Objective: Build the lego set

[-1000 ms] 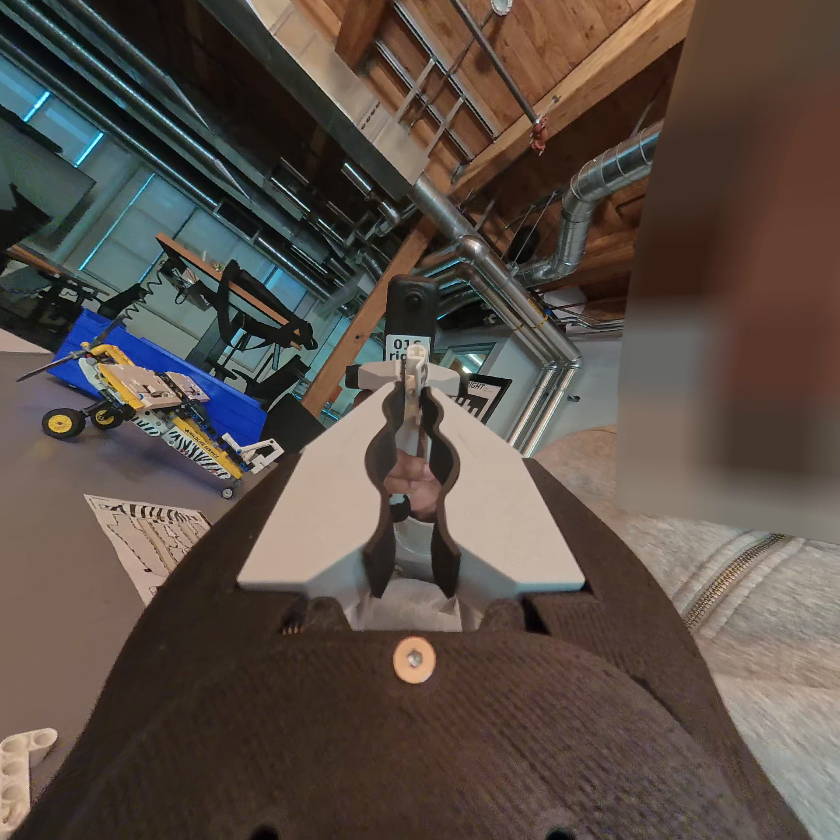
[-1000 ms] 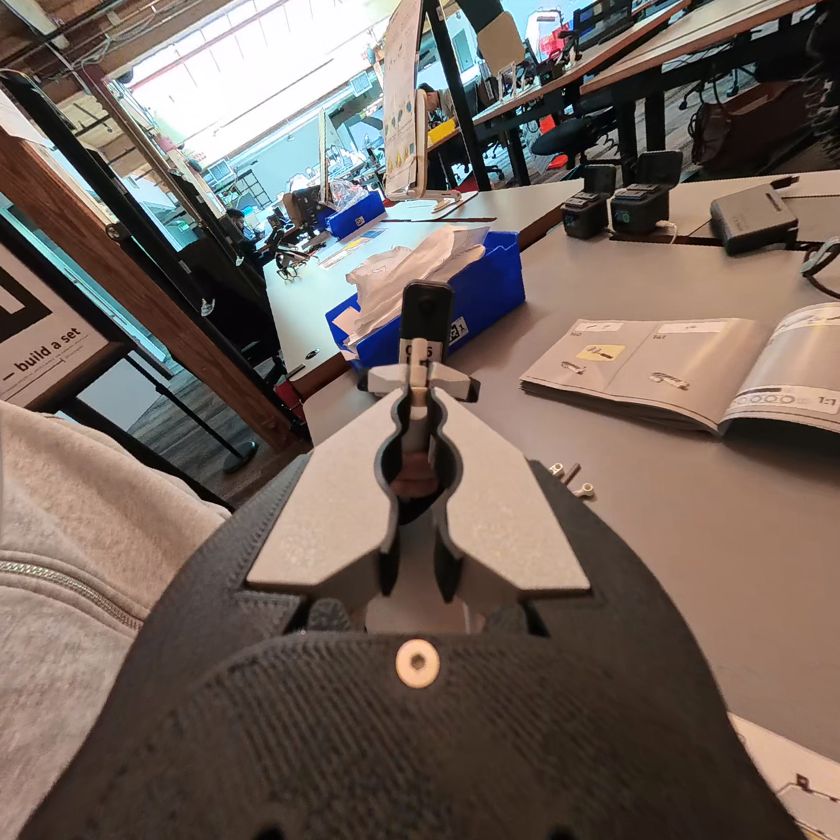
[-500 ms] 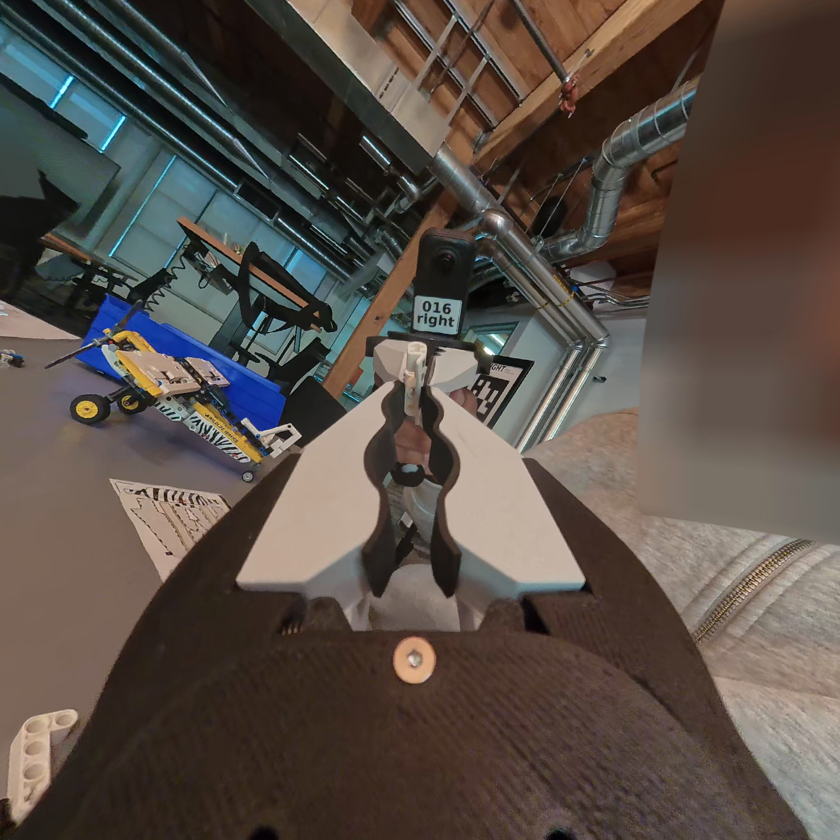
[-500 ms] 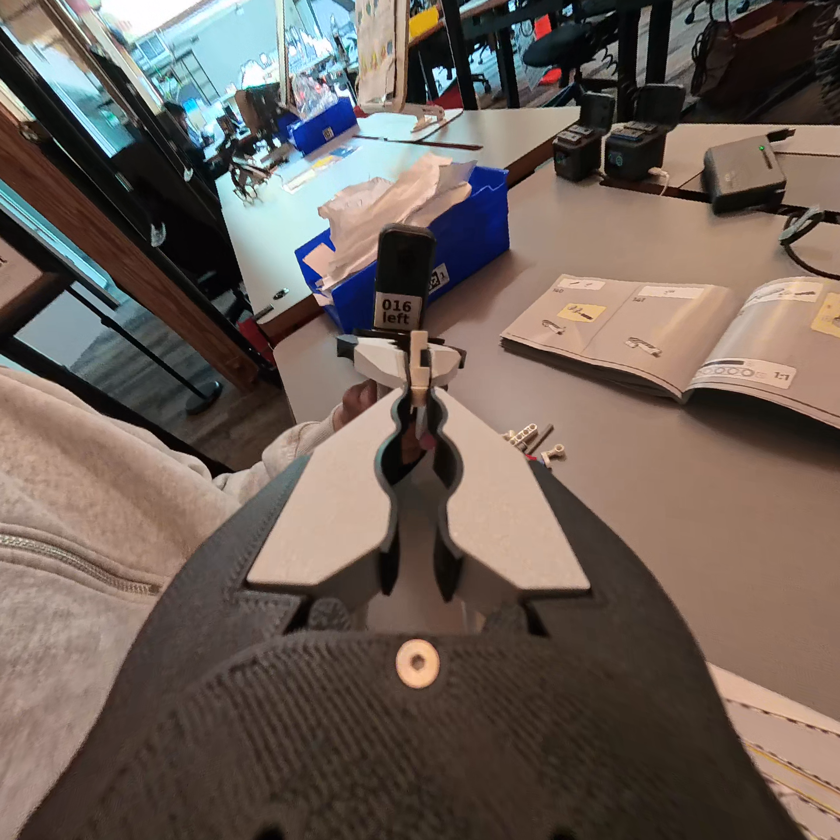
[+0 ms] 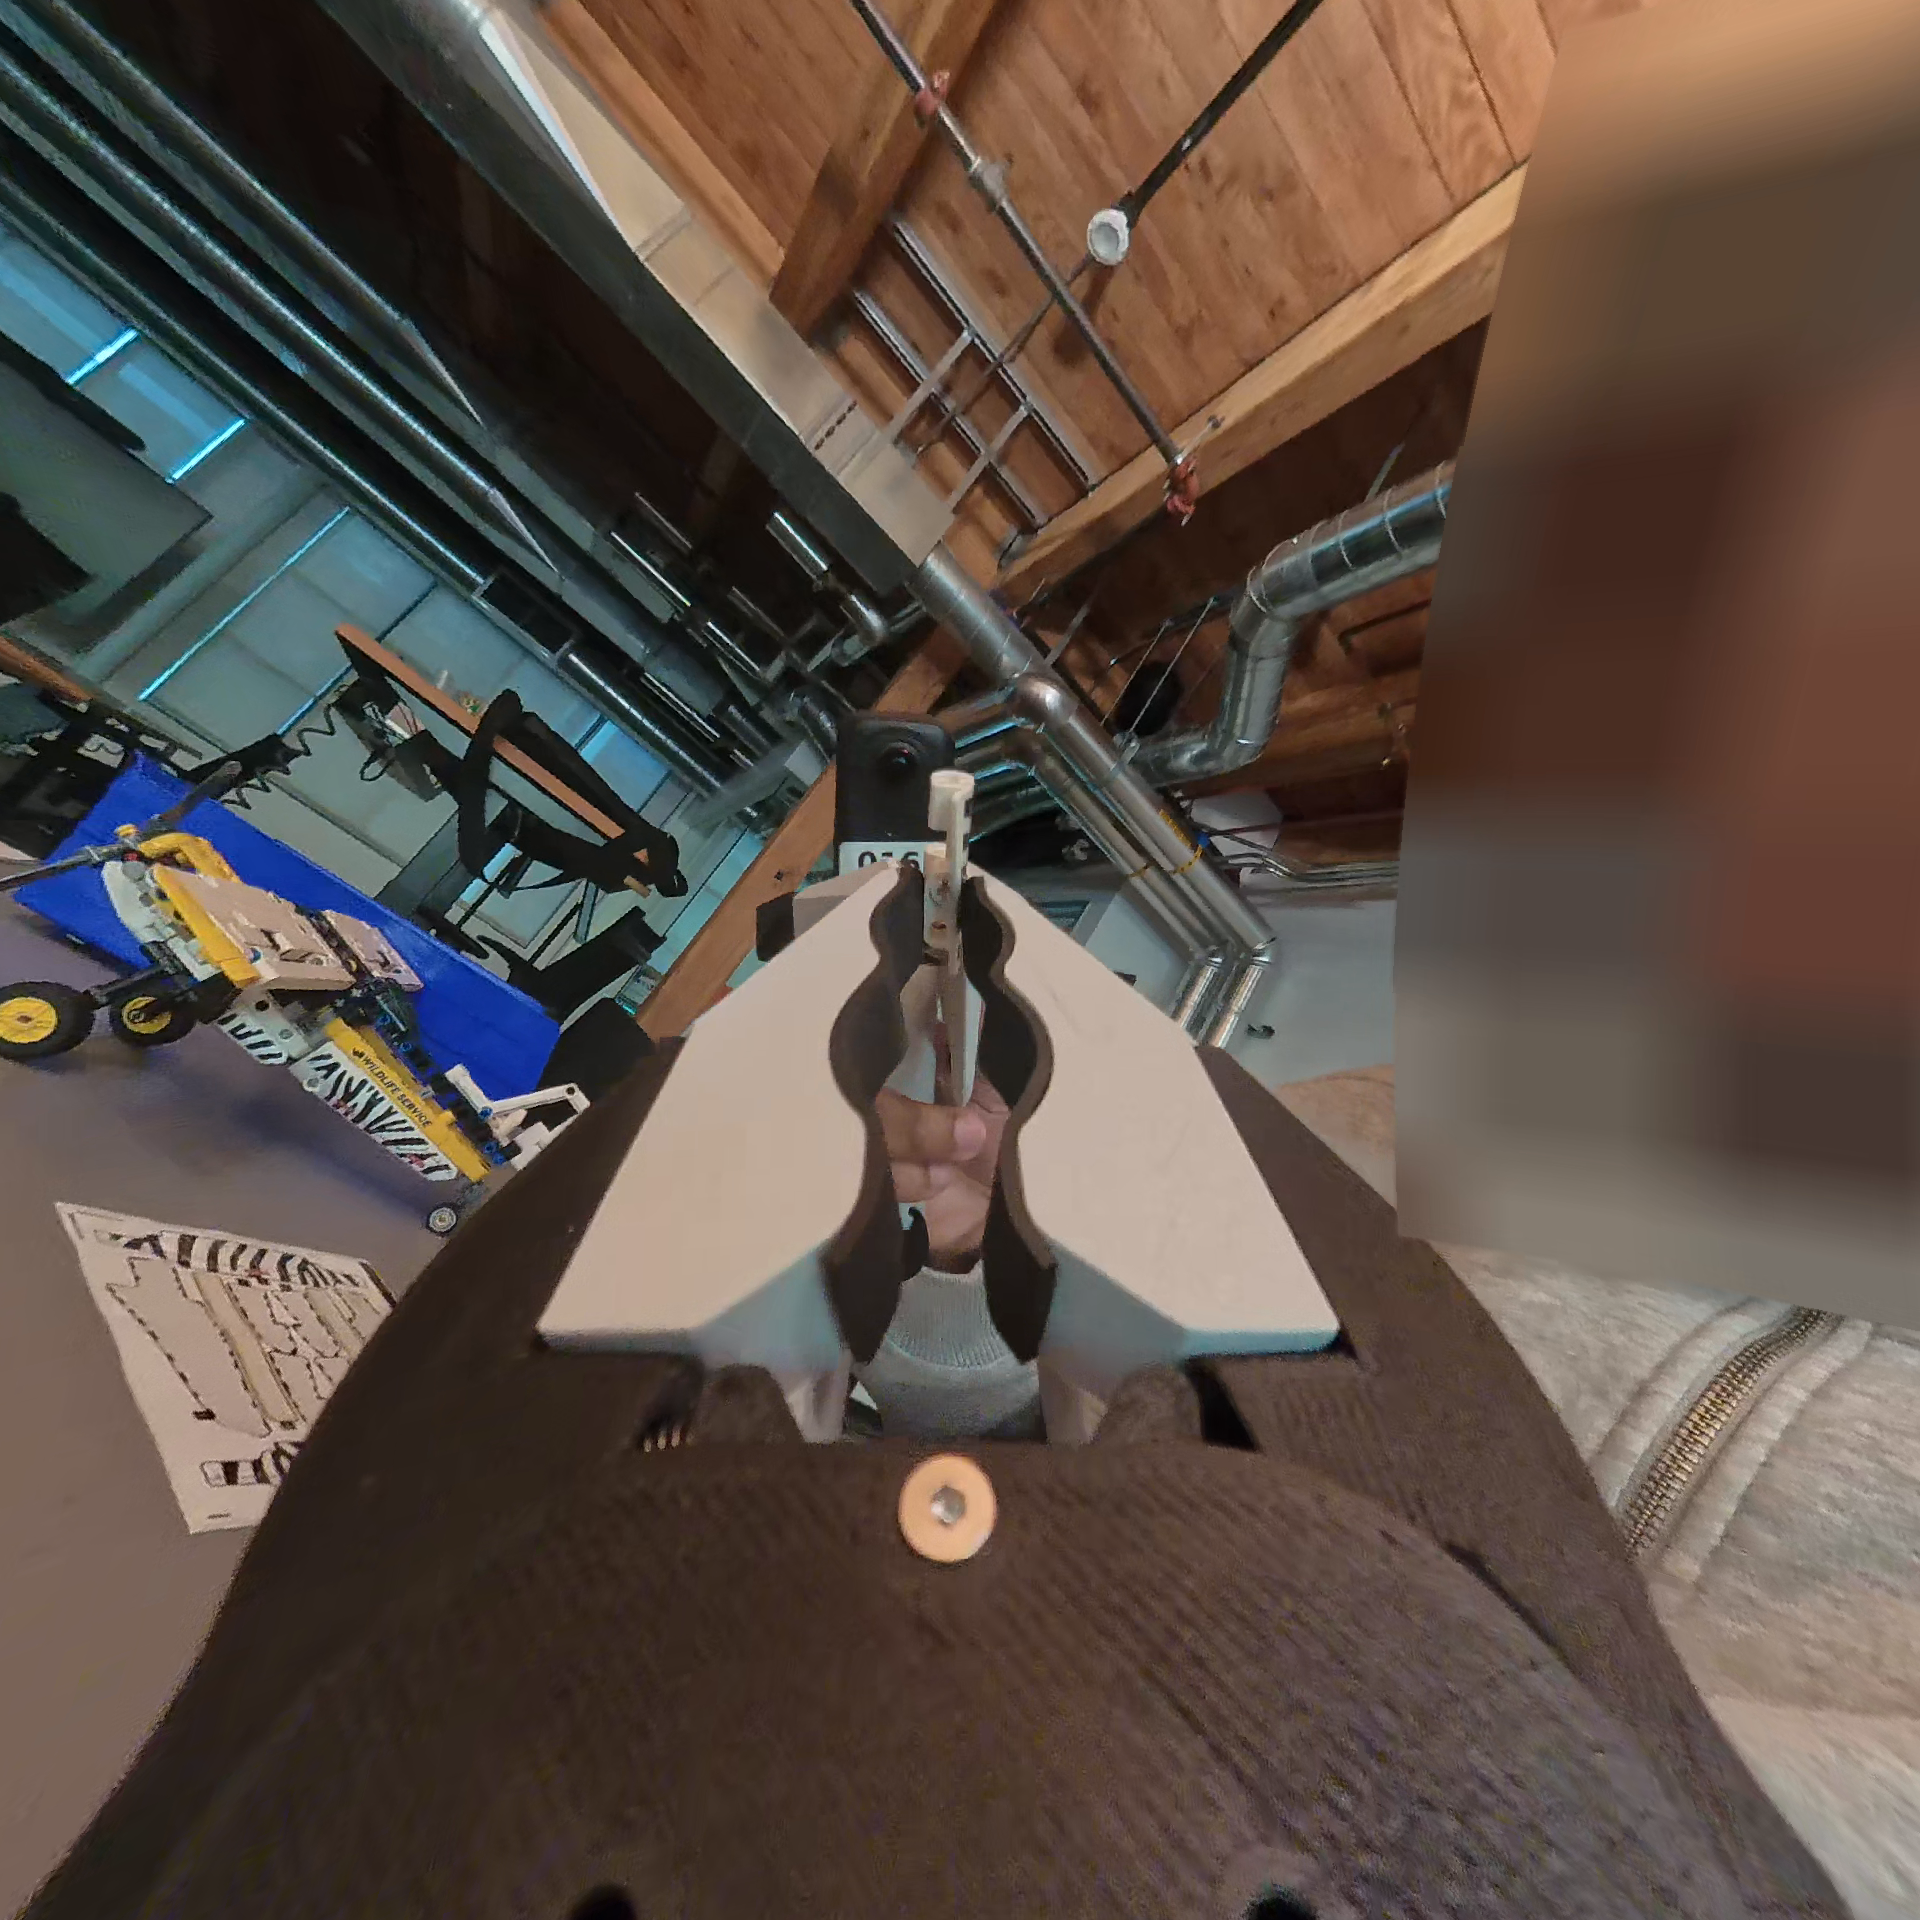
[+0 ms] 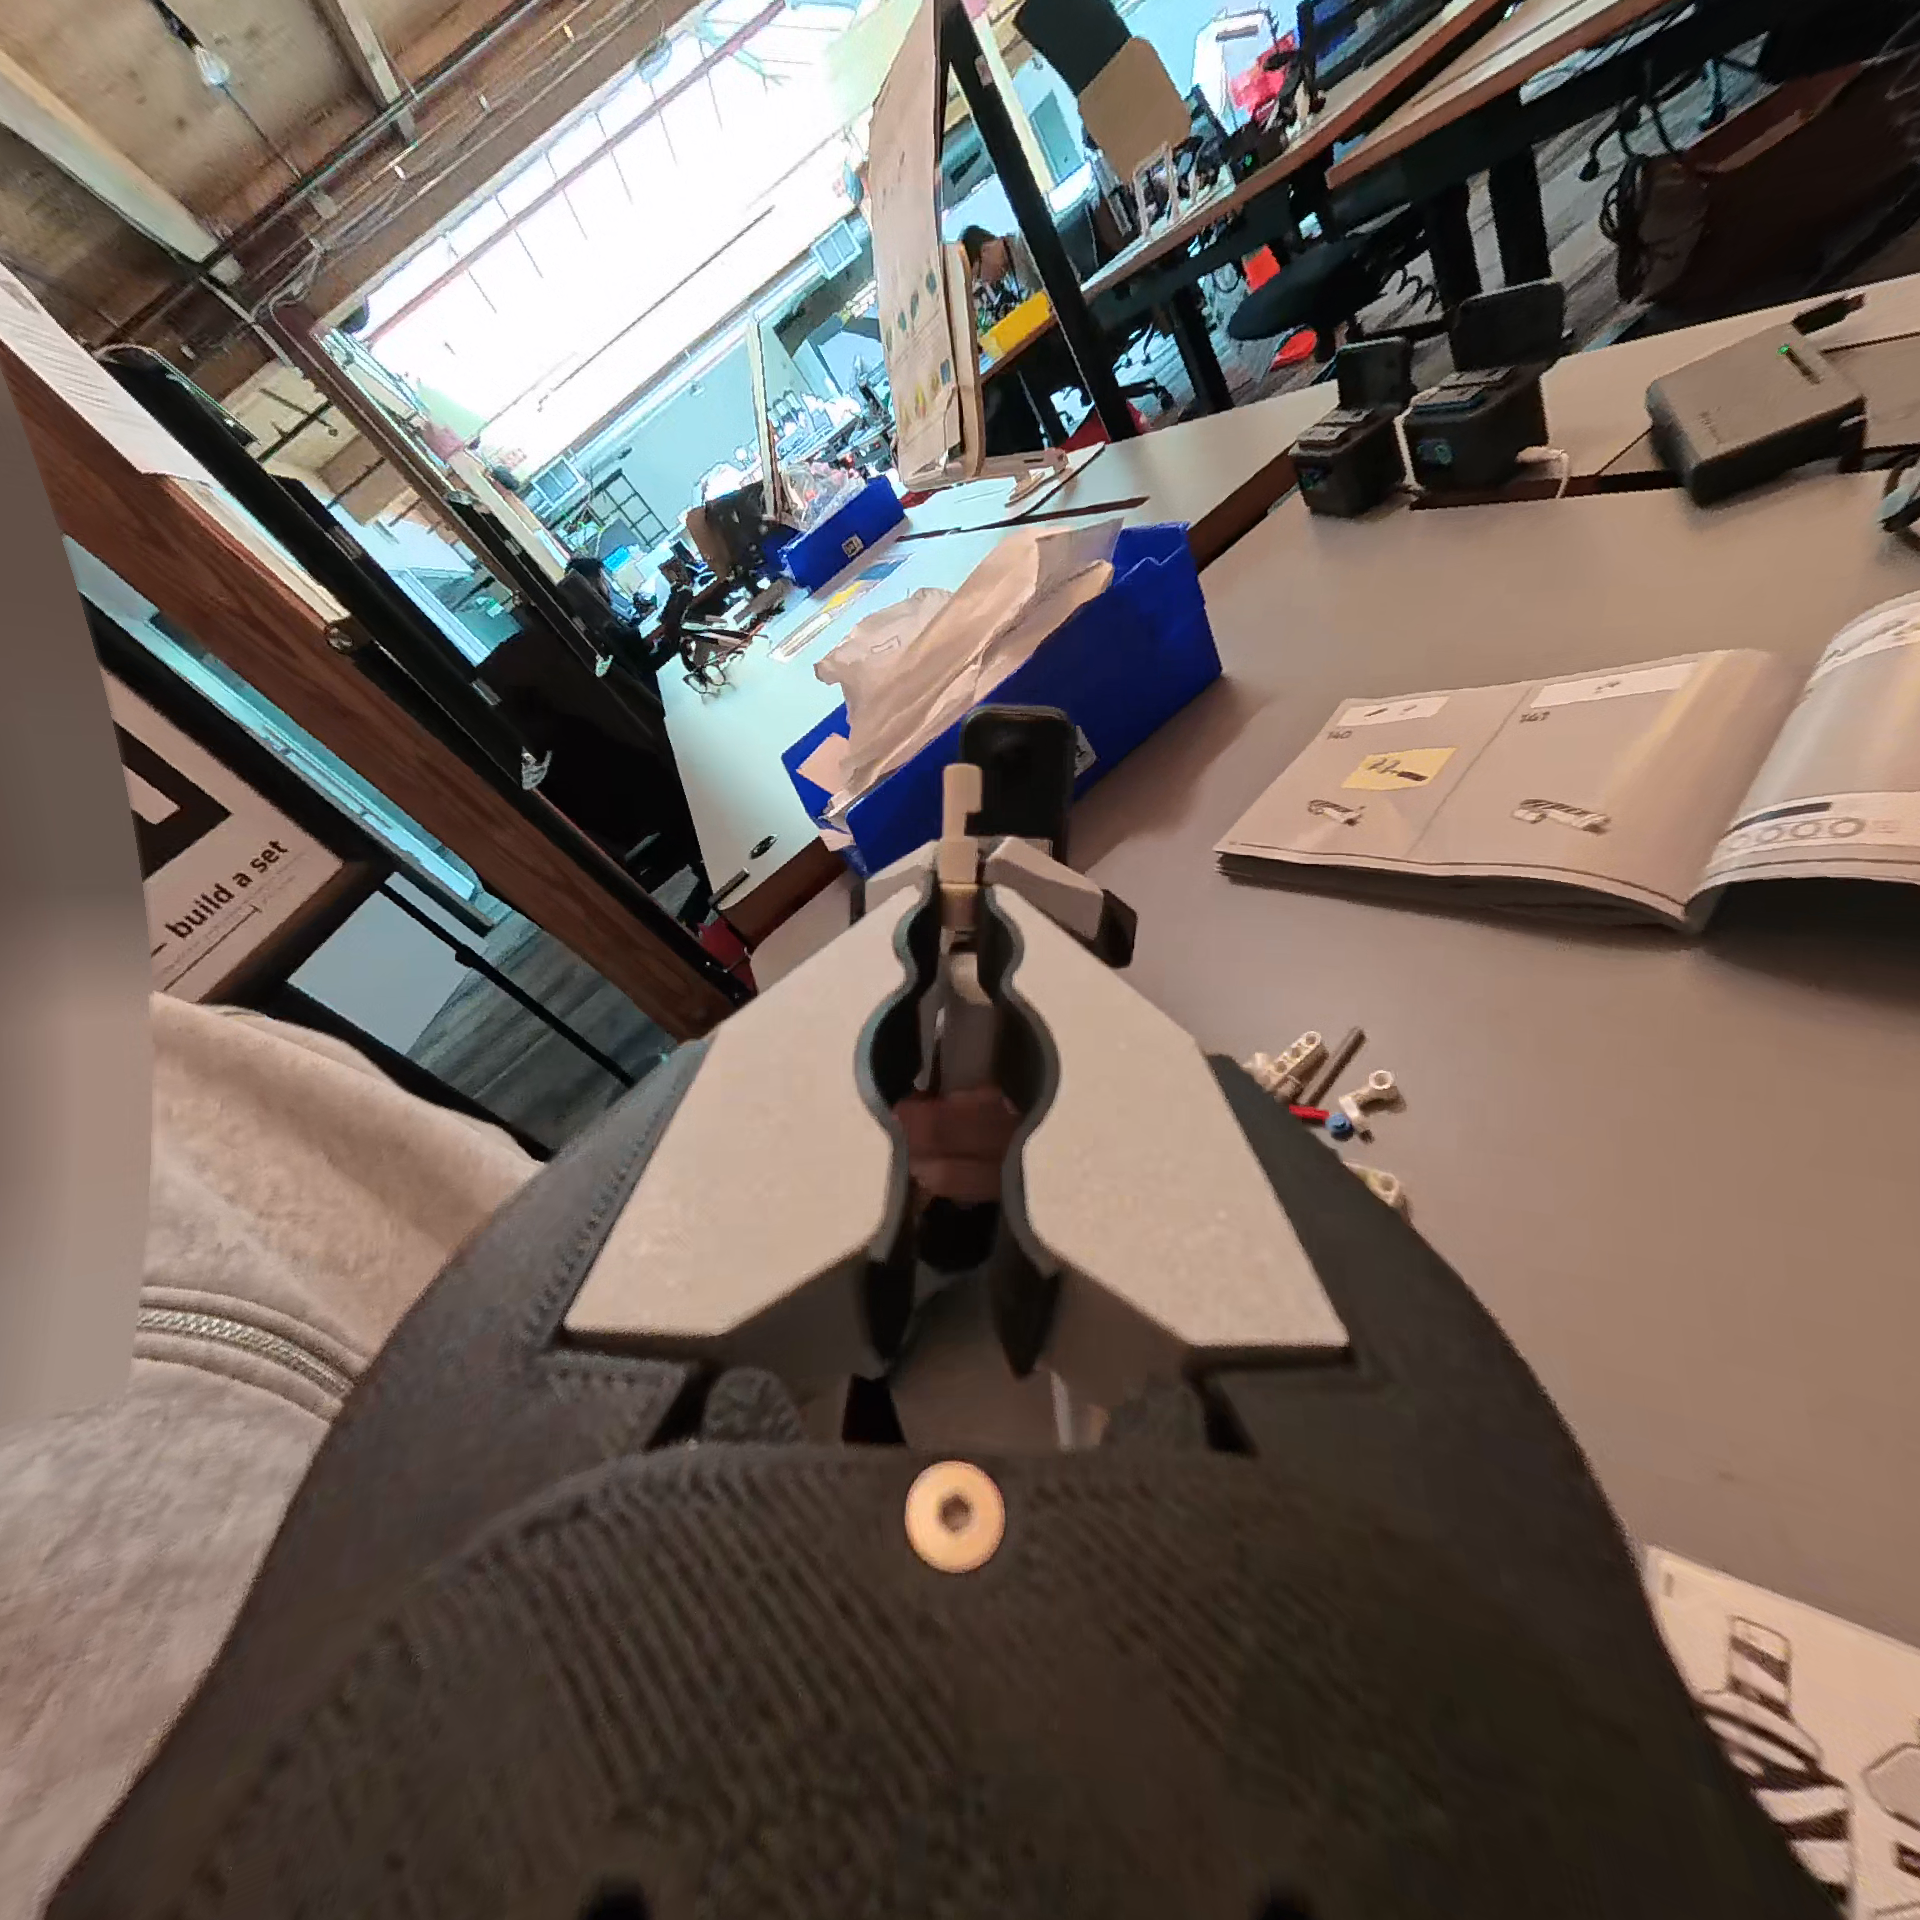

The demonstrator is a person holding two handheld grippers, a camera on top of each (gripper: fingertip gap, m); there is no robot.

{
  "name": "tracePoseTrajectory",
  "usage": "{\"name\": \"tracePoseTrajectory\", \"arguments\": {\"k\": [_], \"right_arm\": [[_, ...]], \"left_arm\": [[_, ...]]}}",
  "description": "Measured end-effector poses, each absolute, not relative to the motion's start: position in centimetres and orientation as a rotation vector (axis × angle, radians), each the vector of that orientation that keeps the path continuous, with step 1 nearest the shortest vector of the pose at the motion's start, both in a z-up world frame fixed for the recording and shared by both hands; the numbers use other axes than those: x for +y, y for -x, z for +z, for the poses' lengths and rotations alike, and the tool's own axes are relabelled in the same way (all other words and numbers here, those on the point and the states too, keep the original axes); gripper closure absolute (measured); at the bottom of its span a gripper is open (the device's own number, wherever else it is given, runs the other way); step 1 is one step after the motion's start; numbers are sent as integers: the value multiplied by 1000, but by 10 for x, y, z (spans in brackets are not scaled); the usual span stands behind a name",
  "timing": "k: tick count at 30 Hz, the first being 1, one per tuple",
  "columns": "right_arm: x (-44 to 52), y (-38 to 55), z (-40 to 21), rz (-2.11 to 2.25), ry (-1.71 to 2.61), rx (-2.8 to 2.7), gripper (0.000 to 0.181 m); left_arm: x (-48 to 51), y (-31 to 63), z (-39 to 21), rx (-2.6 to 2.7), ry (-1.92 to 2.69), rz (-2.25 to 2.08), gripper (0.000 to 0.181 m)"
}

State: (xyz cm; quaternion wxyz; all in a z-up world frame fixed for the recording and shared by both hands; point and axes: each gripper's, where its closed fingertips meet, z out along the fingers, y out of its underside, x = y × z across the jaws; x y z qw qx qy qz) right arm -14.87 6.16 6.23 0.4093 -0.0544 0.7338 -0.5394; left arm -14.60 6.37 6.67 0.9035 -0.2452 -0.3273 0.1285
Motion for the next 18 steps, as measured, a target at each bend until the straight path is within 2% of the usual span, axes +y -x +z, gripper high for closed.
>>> {"name": "tracePoseTrajectory", "arguments": {"k": [9, 18], "right_arm": [[61, 150, 59, -1405, 313, 2080, 177], [60, 150, 56, -1303, 138, 1907, 176]], "left_arm": [[63, 150, 65, -703, 505, 316, 174], [61, 152, 64, -708, 478, 321, 174]]}}
